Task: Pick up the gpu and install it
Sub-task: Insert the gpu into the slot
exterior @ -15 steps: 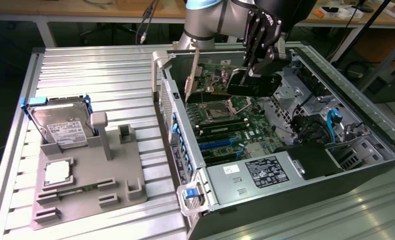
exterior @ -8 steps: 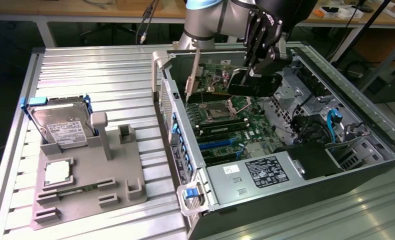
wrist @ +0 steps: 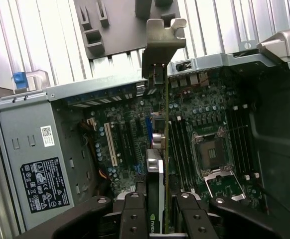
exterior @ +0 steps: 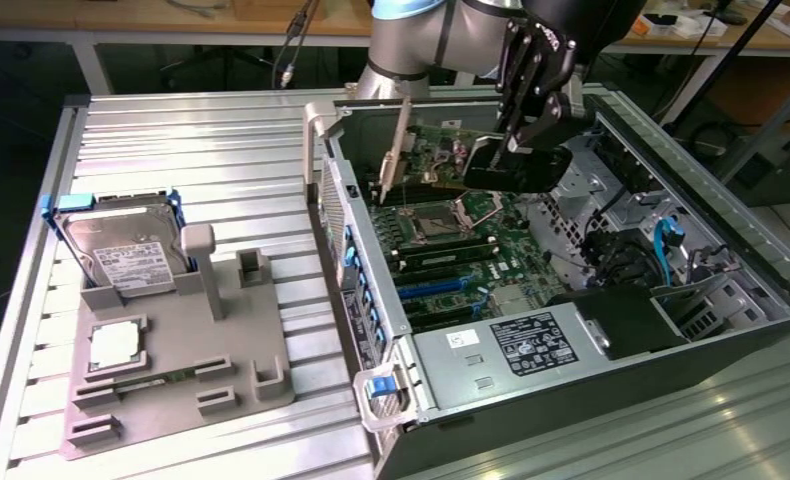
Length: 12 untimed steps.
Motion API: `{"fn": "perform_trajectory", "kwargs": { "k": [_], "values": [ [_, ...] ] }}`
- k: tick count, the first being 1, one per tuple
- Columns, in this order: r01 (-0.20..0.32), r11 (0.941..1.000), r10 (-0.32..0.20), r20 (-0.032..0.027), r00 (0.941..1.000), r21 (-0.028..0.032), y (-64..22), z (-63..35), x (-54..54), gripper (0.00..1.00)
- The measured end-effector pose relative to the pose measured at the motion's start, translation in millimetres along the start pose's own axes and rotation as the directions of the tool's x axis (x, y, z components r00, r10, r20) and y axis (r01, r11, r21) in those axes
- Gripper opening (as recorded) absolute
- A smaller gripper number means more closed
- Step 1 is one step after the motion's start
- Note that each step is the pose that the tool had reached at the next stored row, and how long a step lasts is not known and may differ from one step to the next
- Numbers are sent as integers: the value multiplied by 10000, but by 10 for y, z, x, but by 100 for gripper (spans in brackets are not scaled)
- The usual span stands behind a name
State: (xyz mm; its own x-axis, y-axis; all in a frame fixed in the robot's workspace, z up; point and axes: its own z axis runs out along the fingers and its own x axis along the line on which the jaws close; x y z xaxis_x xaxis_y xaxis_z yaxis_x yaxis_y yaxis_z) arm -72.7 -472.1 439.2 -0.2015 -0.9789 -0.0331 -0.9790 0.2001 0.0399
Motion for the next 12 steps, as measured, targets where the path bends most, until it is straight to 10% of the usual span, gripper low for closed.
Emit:
{"fn": "perform_trajectory", "kwargs": {
  "k": [12],
  "values": [
    [621,9981,-621,-43,9981,-59,-53,-2,-10,27]
  ]
}}
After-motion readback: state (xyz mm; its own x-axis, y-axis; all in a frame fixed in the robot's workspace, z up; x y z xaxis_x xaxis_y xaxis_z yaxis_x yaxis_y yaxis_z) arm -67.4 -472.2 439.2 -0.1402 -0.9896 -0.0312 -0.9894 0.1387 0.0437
